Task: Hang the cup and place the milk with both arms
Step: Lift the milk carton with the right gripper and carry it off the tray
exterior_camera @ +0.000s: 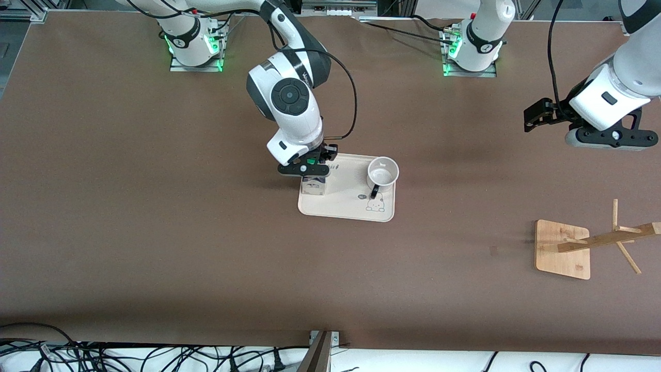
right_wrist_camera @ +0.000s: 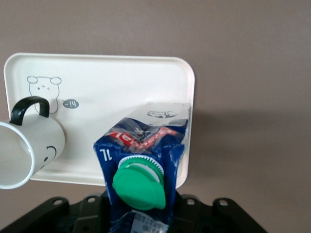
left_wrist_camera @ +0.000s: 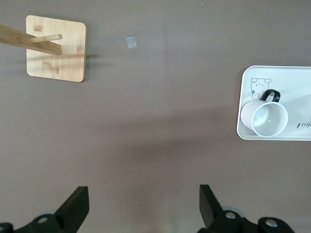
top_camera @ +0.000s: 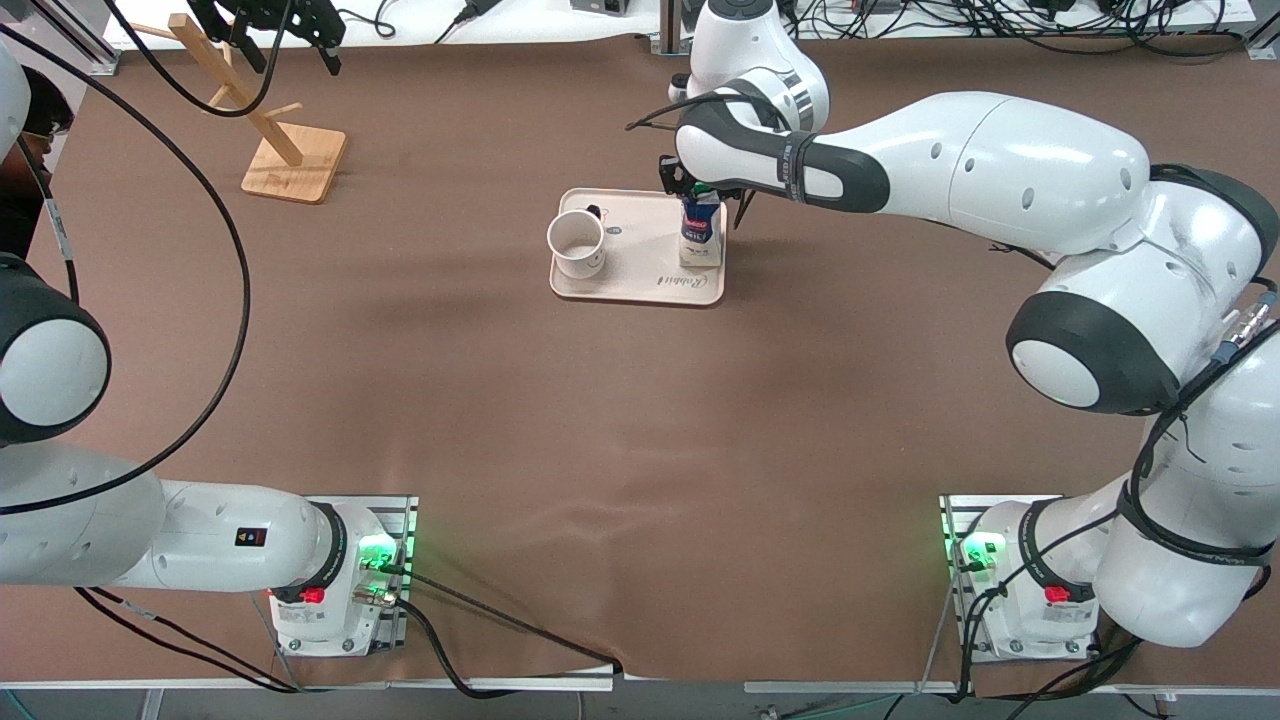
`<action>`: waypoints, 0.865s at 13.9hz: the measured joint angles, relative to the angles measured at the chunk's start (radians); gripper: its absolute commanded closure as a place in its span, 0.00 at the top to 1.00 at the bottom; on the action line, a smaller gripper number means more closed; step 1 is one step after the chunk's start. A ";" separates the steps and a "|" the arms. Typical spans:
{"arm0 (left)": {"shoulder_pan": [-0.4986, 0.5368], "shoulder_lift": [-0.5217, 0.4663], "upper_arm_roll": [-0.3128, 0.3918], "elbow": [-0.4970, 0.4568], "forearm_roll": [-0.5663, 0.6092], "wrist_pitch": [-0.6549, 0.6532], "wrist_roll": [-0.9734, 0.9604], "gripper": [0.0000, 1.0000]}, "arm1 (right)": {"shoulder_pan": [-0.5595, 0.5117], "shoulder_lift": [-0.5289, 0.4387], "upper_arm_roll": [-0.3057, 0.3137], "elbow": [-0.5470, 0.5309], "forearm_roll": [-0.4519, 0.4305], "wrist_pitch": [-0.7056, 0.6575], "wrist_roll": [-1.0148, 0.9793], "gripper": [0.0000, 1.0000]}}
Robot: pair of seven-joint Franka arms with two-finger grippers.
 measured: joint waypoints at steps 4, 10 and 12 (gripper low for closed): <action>0.000 0.003 -0.001 0.001 0.000 0.000 0.000 1.00 | -0.104 -0.088 -0.025 0.031 0.000 -0.184 -0.186 0.29; -0.006 0.008 -0.003 0.004 -0.006 0.000 0.000 1.00 | -0.327 -0.199 -0.191 -0.018 0.044 -0.407 -0.735 0.29; -0.033 0.018 -0.006 0.004 -0.015 -0.001 0.001 1.00 | -0.351 -0.202 -0.263 -0.087 0.057 -0.389 -0.859 0.29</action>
